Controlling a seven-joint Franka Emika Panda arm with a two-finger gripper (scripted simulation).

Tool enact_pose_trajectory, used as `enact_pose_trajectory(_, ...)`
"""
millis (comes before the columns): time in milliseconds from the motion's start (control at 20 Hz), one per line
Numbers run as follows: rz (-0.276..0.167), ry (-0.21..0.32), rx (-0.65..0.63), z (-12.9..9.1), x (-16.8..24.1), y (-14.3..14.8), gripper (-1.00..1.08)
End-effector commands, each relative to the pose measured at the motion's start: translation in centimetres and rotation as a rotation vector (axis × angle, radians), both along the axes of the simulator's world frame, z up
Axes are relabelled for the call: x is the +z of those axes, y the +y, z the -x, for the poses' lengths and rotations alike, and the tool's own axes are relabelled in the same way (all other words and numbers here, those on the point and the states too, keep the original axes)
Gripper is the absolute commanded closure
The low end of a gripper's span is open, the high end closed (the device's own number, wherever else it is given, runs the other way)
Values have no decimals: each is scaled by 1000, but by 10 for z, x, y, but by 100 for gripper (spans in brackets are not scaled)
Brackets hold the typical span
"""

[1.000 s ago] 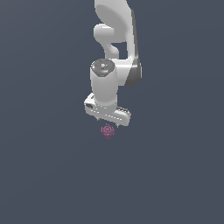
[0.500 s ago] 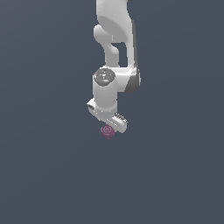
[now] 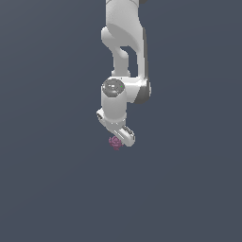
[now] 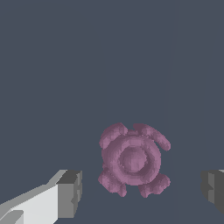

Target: Pick up the object and move it to a goal position.

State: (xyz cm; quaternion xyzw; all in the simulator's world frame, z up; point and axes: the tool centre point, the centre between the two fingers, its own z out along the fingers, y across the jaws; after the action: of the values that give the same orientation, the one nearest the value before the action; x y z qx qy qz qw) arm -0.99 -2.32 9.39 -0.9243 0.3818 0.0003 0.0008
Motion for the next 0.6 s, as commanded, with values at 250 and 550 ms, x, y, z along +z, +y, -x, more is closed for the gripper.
enact_pose_trajectory(250, 1, 0, -20, 1, -3, 0, -92)
enact_pose_trajectory(550, 2, 0, -22, 1, -21, -1, -92)
